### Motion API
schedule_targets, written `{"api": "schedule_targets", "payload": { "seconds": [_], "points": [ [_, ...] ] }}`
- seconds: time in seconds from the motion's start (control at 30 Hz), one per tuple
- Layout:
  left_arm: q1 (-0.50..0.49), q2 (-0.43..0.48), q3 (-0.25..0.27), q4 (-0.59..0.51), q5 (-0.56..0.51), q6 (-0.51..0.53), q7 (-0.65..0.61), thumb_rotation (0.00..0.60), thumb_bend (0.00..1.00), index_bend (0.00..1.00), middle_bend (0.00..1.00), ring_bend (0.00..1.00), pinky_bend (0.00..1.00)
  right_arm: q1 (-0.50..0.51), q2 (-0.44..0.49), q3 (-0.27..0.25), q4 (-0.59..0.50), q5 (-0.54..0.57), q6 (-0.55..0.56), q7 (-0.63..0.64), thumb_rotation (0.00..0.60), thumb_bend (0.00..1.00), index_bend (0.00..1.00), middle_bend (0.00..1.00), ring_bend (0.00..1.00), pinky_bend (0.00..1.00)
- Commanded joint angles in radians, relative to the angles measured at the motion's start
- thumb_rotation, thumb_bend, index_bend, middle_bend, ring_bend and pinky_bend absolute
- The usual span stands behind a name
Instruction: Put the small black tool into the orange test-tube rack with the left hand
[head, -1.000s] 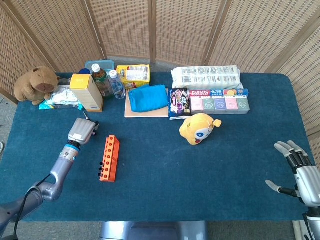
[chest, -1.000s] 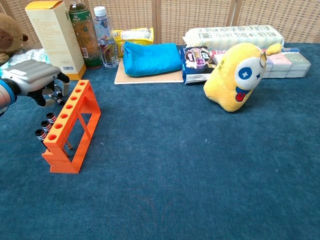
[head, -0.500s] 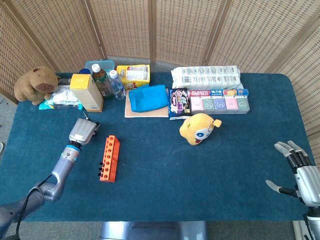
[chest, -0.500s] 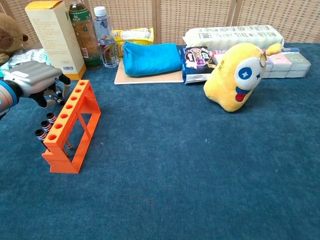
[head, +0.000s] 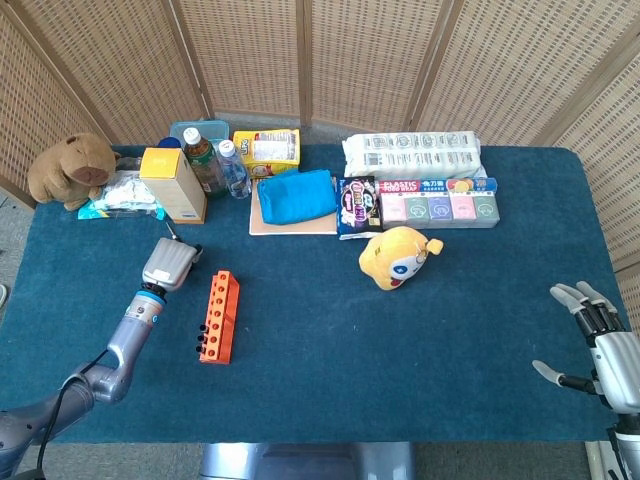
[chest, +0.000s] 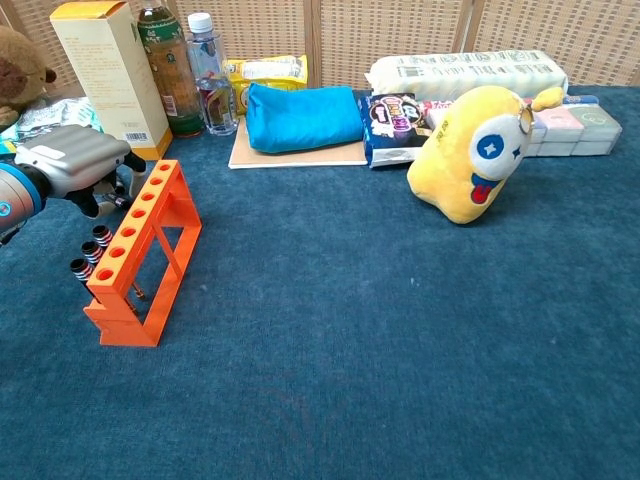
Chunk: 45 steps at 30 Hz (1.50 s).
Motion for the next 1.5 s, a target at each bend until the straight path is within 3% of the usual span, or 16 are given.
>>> {"api": "schedule_targets", "payload": {
  "seconds": [0.03, 0.27, 0.53, 0.9, 1.07, 1.2, 1.3, 1.5],
  "points": [
    [0.0, -0.003, 0.0, 0.005, -0.002, -0.001, 0.002, 0.6, 0.35, 0.5, 1.0, 1.0, 1.0, 0.0, 0.0, 0.0, 0.0, 0.0, -0.001, 0.0, 0.594, 0.0, 0.11, 0.15, 0.05, 0.06],
    [0.0, -0.007, -0.001, 0.013, -0.004, -0.004, 0.003, 0.6, 0.35, 0.51, 1.0, 1.0, 1.0, 0.0, 0.0, 0.0, -0.002, 0.002, -0.002, -0.001, 0.596, 0.0, 0.11, 0.15, 0.05, 0.06],
    [0.001, -0.014, 0.001, 0.02, -0.004, -0.003, 0.005, 0.6, 0.38, 0.61, 1.0, 1.0, 1.0, 0.0, 0.002, -0.001, -0.003, 0.0, -0.001, 0.001, 0.596, 0.0, 0.11, 0.15, 0.05, 0.06],
    [0.01, 0.02, -0.005, -0.033, -0.003, 0.023, 0.015, 0.6, 0.4, 0.61, 1.0, 1.0, 1.0, -0.001, 0.005, -0.002, -0.003, -0.002, 0.0, 0.005, 0.593, 0.0, 0.11, 0.15, 0.05, 0.06],
    [0.034, 0.105, -0.01, -0.155, -0.007, 0.058, 0.034, 0.6, 0.4, 0.61, 1.0, 1.0, 1.0, -0.001, 0.005, -0.003, -0.004, -0.005, 0.001, 0.004, 0.593, 0.0, 0.11, 0.15, 0.05, 0.06],
    [0.066, 0.216, -0.019, -0.324, -0.015, 0.1, 0.037, 0.6, 0.4, 0.61, 1.0, 1.0, 1.0, -0.001, 0.006, -0.005, -0.006, -0.009, 0.001, 0.001, 0.596, 0.0, 0.11, 0.15, 0.05, 0.06],
    [0.101, 0.34, -0.021, -0.51, -0.018, 0.125, -0.002, 0.6, 0.4, 0.61, 1.0, 1.0, 1.0, -0.002, 0.004, -0.007, -0.008, -0.013, 0.001, -0.004, 0.594, 0.0, 0.11, 0.15, 0.05, 0.06],
    [0.139, 0.497, -0.023, -0.72, -0.025, 0.153, -0.023, 0.6, 0.4, 0.61, 1.0, 1.0, 1.0, 0.0, 0.002, -0.01, -0.01, -0.015, -0.004, -0.015, 0.595, 0.0, 0.11, 0.15, 0.05, 0.06]
  ]
}}
